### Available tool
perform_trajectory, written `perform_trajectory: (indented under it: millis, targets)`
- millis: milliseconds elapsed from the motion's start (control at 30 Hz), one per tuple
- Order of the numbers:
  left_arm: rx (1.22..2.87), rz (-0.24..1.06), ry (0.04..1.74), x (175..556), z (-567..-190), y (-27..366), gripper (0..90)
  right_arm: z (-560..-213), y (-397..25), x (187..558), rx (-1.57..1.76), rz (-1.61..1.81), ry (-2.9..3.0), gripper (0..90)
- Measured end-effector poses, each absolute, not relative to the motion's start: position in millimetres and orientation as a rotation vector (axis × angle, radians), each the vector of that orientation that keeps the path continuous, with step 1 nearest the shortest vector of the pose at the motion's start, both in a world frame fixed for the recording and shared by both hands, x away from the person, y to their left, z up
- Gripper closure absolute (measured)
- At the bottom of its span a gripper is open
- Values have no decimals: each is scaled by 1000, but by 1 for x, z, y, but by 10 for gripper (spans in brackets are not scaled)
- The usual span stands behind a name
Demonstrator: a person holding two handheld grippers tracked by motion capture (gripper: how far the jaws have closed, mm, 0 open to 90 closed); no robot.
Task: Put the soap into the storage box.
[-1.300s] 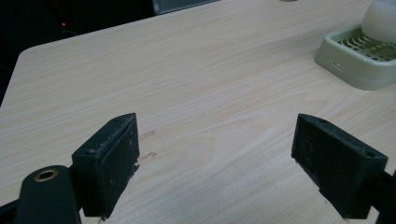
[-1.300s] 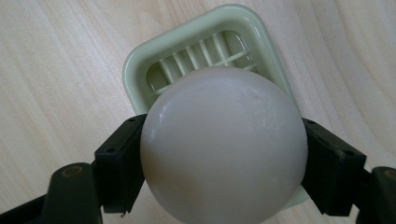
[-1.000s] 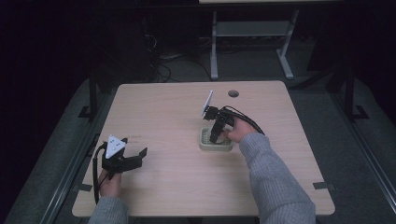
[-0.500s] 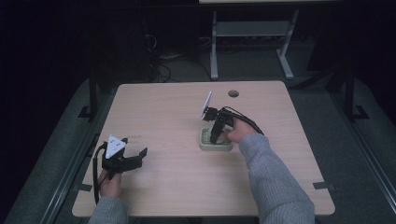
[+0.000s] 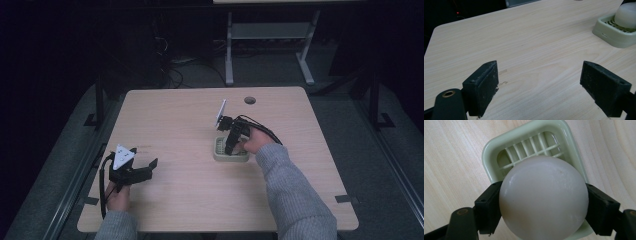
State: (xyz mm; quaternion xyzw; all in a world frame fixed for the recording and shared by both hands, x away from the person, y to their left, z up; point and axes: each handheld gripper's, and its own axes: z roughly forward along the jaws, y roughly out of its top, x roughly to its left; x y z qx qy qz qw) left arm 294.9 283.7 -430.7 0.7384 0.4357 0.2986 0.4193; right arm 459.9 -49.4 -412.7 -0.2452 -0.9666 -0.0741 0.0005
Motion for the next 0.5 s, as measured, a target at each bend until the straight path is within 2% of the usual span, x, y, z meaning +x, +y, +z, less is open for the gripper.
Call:
perform_trajectory:
  millis: [500]
  targets:
    - [1850,755,1090,295,-431,283,148,-414,-53,459,-785,-227,-3020,233]
